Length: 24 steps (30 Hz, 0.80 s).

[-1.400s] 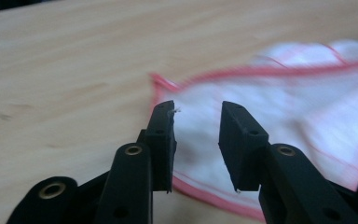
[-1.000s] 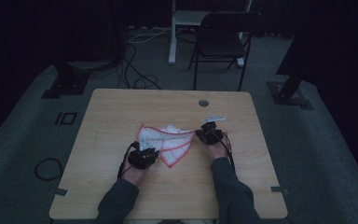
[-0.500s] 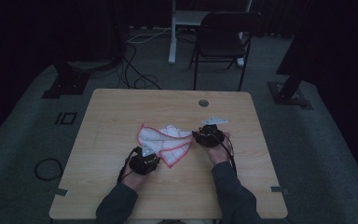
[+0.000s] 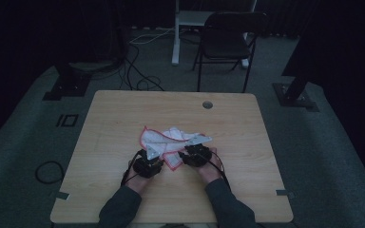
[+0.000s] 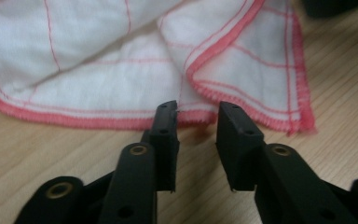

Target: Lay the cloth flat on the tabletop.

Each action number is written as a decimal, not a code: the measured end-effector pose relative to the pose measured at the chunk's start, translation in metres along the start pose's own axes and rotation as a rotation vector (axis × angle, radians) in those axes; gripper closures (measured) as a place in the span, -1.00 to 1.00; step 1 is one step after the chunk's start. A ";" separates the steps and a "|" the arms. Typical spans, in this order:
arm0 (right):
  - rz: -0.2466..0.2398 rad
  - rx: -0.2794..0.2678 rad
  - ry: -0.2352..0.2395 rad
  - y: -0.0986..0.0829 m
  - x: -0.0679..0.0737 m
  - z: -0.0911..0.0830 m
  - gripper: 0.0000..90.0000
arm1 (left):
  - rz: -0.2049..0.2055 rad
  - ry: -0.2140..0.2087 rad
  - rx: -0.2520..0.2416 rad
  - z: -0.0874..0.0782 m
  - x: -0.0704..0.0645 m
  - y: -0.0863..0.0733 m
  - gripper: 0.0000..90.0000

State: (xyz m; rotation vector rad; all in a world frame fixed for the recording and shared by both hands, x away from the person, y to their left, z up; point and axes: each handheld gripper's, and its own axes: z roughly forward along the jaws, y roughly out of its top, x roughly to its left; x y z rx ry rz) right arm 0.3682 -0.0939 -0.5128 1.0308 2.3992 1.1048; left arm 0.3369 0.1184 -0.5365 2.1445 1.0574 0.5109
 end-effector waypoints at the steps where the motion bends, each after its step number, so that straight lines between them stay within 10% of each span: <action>1: 0.000 0.000 0.000 0.000 0.000 0.000 0.33 | 0.000 0.000 0.000 0.000 0.000 0.000 0.50; 13: -0.104 0.082 0.074 -0.008 0.034 0.027 0.23 | 0.012 -0.001 0.014 0.007 -0.001 0.003 0.53; 19: -0.104 0.102 0.031 -0.005 0.030 0.029 0.81 | 0.028 -0.008 0.020 0.009 -0.004 0.006 0.91; 24: -0.087 0.090 0.016 -0.007 0.023 0.024 0.91 | 0.035 -0.008 0.026 0.008 -0.002 0.006 0.97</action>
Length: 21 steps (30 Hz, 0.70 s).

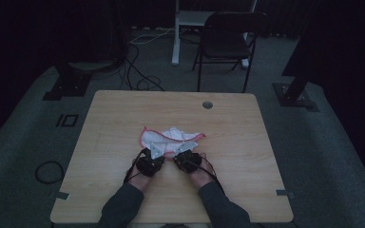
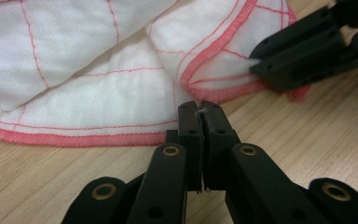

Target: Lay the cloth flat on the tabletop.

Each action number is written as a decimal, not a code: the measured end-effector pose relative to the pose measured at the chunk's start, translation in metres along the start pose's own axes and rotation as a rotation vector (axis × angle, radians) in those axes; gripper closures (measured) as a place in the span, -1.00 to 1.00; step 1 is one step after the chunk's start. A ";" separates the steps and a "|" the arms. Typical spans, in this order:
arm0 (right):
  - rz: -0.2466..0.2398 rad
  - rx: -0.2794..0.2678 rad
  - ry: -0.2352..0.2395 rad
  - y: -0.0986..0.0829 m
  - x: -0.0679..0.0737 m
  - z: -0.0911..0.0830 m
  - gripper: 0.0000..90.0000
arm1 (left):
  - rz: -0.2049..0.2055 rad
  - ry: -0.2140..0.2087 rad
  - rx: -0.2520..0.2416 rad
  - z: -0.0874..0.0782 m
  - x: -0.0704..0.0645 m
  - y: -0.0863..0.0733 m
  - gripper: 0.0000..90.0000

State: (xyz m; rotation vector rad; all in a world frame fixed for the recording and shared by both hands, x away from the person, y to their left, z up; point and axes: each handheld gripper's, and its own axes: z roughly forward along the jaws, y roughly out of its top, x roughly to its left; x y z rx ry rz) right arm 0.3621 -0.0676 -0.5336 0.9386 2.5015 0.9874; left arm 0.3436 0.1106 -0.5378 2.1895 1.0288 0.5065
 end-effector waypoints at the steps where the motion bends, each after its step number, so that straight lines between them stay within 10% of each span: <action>1: 0.008 -0.006 -0.003 0.000 -0.001 -0.002 0.91 | -0.002 -0.002 0.000 0.000 0.001 0.000 0.97; 21: 0.129 -0.089 -0.088 -0.012 -0.055 -0.044 0.91 | -0.047 0.041 -0.056 -0.026 0.020 -0.002 0.98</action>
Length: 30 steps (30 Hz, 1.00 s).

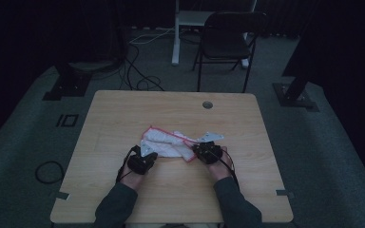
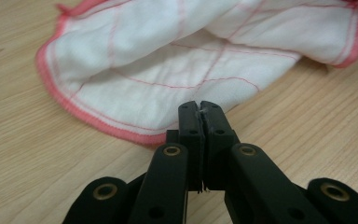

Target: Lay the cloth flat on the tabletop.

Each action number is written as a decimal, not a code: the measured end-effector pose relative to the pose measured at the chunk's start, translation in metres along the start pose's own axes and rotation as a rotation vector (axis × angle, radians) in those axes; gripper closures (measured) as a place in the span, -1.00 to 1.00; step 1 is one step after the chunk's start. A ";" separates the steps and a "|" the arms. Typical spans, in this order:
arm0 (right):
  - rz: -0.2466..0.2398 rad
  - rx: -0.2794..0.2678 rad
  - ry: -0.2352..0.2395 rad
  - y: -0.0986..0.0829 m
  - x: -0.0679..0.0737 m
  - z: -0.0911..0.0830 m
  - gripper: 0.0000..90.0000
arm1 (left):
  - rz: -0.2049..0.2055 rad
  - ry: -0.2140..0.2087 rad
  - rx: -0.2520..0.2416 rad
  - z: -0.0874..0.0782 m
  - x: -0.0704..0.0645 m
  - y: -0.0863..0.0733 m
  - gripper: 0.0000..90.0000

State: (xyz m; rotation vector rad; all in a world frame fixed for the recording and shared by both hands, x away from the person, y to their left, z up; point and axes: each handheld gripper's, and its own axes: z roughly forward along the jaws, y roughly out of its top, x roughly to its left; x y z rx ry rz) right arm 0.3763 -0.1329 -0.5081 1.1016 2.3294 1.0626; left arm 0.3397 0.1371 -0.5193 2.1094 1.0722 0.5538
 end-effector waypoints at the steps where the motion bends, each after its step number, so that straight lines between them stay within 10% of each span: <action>1: 0.007 0.000 -0.004 -0.002 -0.003 -0.002 0.91 | -0.004 0.002 -0.001 -0.001 0.001 0.000 0.98; 17: 0.111 -0.025 -0.053 -0.021 -0.044 -0.032 0.91 | -0.086 0.024 -0.034 -0.016 0.029 -0.004 0.98; 30: 0.110 -0.005 -0.017 -0.039 -0.036 -0.046 0.90 | -0.075 -0.002 -0.005 -0.016 0.023 -0.010 0.93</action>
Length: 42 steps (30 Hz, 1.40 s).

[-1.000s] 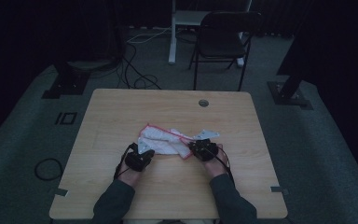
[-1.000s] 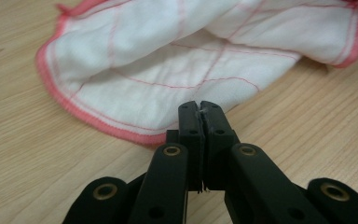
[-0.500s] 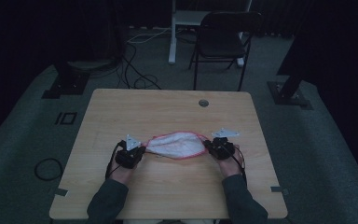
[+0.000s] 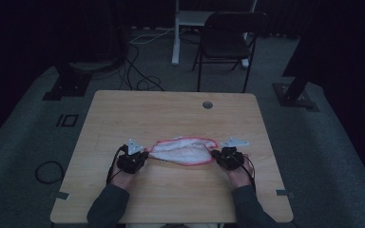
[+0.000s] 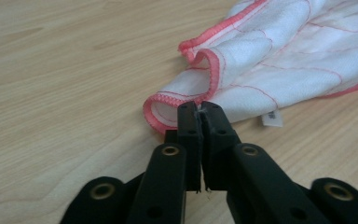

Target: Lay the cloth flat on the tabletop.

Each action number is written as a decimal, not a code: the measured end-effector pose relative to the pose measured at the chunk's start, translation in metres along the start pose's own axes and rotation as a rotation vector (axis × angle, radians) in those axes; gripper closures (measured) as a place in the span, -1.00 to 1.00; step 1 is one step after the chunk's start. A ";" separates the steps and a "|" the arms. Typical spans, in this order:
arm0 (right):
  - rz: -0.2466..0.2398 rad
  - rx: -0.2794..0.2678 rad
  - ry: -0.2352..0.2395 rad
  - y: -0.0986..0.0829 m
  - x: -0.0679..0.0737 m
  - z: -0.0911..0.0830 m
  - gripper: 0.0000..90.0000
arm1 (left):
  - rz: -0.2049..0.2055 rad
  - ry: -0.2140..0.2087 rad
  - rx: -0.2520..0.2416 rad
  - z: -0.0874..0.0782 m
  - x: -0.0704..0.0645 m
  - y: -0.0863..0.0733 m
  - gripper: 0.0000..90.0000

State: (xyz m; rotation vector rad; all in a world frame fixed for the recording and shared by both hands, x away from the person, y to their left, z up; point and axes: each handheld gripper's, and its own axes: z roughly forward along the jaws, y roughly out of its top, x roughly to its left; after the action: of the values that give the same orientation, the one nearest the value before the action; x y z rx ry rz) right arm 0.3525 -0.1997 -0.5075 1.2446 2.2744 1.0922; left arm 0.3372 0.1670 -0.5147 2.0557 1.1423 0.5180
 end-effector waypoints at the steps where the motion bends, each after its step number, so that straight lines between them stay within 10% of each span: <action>1: 0.000 0.008 0.001 -0.004 0.001 -0.001 0.89 | 0.004 0.004 -0.003 0.000 0.000 0.001 0.82; 23: 0.014 0.009 -0.004 -0.014 -0.001 -0.003 0.88 | 0.088 -0.036 -0.040 0.047 -0.011 0.049 0.31; 31: 0.015 0.007 -0.008 -0.014 -0.002 -0.003 0.87 | 0.110 -0.062 0.040 0.074 -0.009 0.054 0.17; 37: 0.020 0.006 -0.006 -0.014 -0.003 -0.004 0.87 | 0.096 -0.064 0.077 0.076 -0.006 0.054 0.85; 42: 0.027 0.004 -0.016 -0.016 -0.005 -0.007 0.88 | 0.067 -0.032 0.072 0.072 0.003 0.055 0.96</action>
State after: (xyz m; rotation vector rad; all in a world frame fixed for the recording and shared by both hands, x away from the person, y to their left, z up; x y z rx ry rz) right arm 0.3417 -0.2125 -0.5154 1.2849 2.2552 1.0842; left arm 0.4155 0.1218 -0.5207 2.1631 1.0909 0.4815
